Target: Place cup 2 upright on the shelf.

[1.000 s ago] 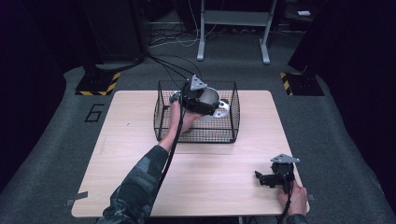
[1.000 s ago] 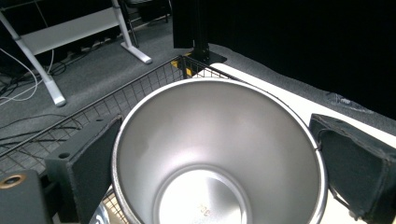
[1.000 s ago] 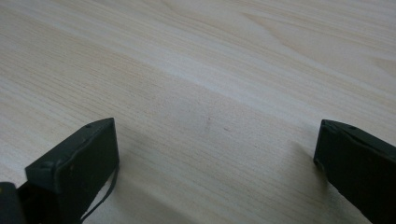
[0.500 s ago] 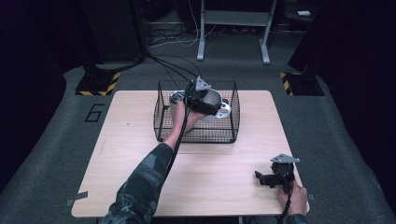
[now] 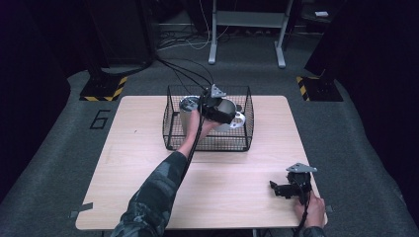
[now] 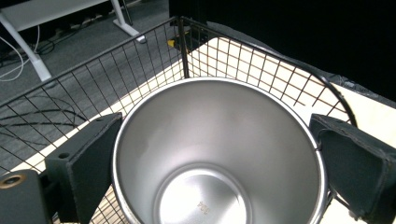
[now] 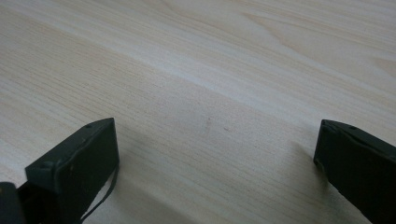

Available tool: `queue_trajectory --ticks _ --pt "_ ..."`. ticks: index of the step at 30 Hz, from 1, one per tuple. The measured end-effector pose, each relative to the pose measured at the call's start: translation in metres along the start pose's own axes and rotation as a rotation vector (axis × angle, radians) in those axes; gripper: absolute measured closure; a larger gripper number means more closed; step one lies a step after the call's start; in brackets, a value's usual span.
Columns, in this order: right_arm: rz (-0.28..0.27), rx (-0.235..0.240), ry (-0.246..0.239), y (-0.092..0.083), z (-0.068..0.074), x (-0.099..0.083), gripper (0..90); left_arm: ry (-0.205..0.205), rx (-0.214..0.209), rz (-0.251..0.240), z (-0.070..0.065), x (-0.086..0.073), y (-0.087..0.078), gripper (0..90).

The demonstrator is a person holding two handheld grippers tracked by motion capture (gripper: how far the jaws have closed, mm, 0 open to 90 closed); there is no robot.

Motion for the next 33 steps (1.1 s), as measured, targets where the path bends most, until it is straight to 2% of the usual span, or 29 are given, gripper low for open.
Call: queue_trajectory --ticks 9,15,16,22,24,33 --pt "0.0 0.0 0.0 0.0 0.0 0.0 0.0 -0.032 -0.005 0.024 0.002 -0.009 0.009 6.3" --pt "0.0 0.0 0.0 0.0 0.0 0.0 0.0 -0.033 -0.016 0.051 0.001 -0.014 0.012 6.3" --pt "0.0 0.0 -0.001 0.0 0.0 0.0 0.0 -0.043 -0.016 0.052 0.001 -0.014 0.013 6.3" --pt "0.0 0.0 0.0 0.0 0.0 0.0 0.0 -0.049 -0.02 0.075 0.001 -0.018 0.017 6.2" --pt "0.004 0.006 -0.009 0.0 0.0 0.0 0.0 -0.036 -0.02 0.083 0.0 -0.019 0.017 6.2" --pt "0.004 0.006 -0.009 0.0 0.0 0.0 0.0 -0.039 -0.025 0.081 -0.002 -0.018 0.018 6.2"
Point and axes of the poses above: each handheld gripper's, and its own axes: y roughly forward along the jaws, x roughly out of its top, z roughly to its left, the point moved 6 cm from there along y, roughly forward along the jaws, and after that the axes turned 7 degrees about -z, right-handed, at the moved point
